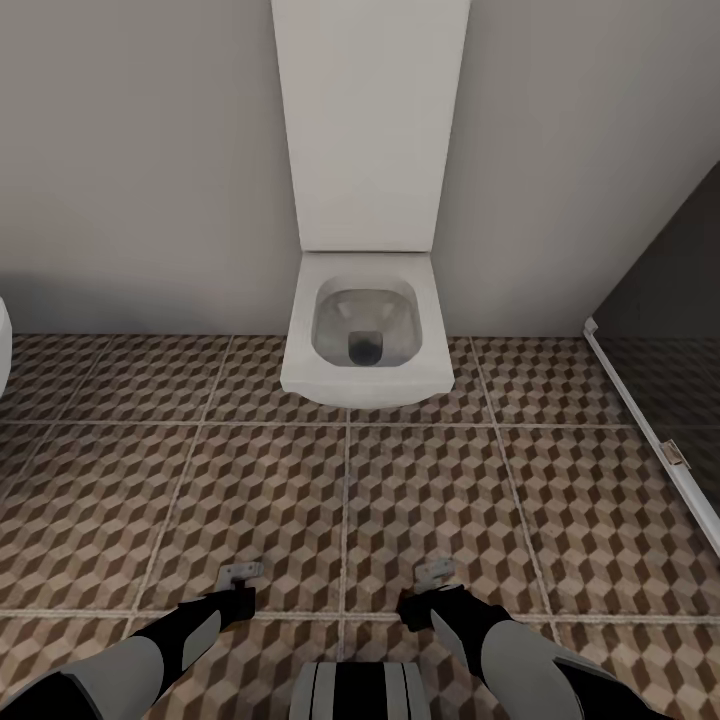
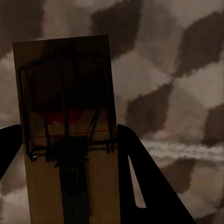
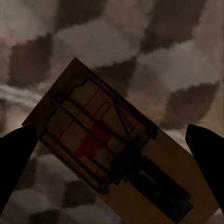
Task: Take the four mousetraps from the cabinet in the bathroom and place them on the bathroom floor. Make sure all four end up on the same floor surface, and ensure that at least two of them are either under or directly next to the same bathroom sink.
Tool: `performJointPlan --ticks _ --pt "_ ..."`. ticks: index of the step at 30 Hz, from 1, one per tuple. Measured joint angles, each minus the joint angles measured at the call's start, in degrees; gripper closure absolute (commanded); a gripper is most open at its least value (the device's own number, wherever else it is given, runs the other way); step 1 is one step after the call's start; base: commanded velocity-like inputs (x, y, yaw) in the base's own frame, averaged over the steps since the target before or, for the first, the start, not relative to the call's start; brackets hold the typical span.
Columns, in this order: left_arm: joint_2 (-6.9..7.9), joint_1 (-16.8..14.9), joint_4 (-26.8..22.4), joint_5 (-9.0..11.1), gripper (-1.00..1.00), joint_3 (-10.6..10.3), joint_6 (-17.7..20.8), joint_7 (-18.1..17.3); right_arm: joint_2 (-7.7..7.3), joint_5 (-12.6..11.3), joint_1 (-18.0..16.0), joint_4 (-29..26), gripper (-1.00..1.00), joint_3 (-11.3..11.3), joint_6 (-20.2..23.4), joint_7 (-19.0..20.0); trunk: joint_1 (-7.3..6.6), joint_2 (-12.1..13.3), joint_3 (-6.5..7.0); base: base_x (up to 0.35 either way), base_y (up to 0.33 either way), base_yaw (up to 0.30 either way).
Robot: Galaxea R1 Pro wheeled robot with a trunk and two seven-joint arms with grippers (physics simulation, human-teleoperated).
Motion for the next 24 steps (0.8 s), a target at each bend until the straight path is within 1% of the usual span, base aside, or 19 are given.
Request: performJointPlan --ticks 17,24 --pt "0.0 0.0 0.0 0.0 1.0 0.0 -0.05 -0.01 -0.03 -0.04 0.0 -0.52 1.0 -0.19 -0.41 -0.25 0.0 0.0 0.0 0.0 0.0 0.0" --pt "0.0 0.0 0.0 -0.01 1.0 0.0 -0.09 -0.02 -0.52 -0.1 0.01 -0.74 1.0 -0.31 -3.21 -3.74 0.0 0.0 0.0 0.0 0.0 0.0"
